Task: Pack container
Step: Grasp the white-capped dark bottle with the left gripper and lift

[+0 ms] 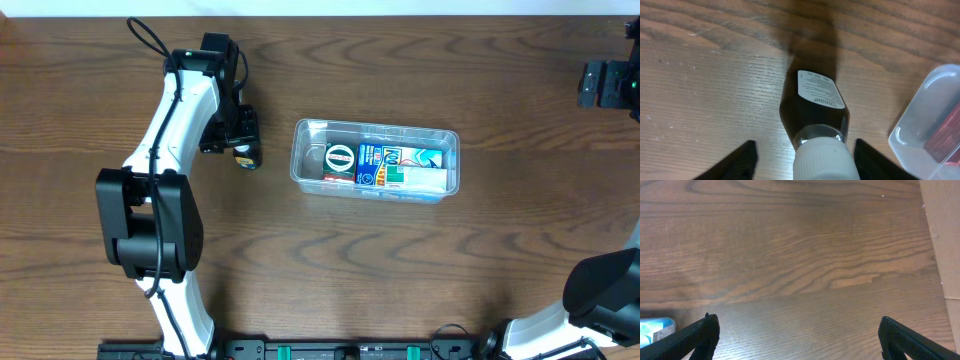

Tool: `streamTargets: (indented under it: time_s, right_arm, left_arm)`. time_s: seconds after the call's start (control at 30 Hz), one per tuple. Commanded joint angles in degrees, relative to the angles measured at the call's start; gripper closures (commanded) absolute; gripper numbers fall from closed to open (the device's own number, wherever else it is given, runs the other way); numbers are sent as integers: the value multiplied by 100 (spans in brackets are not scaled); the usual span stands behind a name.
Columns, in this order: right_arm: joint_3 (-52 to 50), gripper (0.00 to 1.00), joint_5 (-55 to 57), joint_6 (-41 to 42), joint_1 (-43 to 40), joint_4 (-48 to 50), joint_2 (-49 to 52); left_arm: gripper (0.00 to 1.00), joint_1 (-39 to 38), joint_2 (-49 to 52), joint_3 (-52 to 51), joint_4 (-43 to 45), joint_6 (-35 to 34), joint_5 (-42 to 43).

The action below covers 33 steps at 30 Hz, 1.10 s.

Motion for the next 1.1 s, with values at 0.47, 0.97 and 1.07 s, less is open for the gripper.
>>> streamTargets:
  time_s: [0.47,0.97,1.07]
  right_arm:
    - [-7,1,-7,81,-26,-2,-17]
    - [-7,1,-7,81,-24,-4,-17]
    - [-9,1,-9,87,-26,-22,-17]
  left_arm:
    - [91,9,39,39,-116,26,151]
    - [91,-146,-527,1394,-1235,433,149]
    - [91,-378,-883,1427,-1244,754,149]
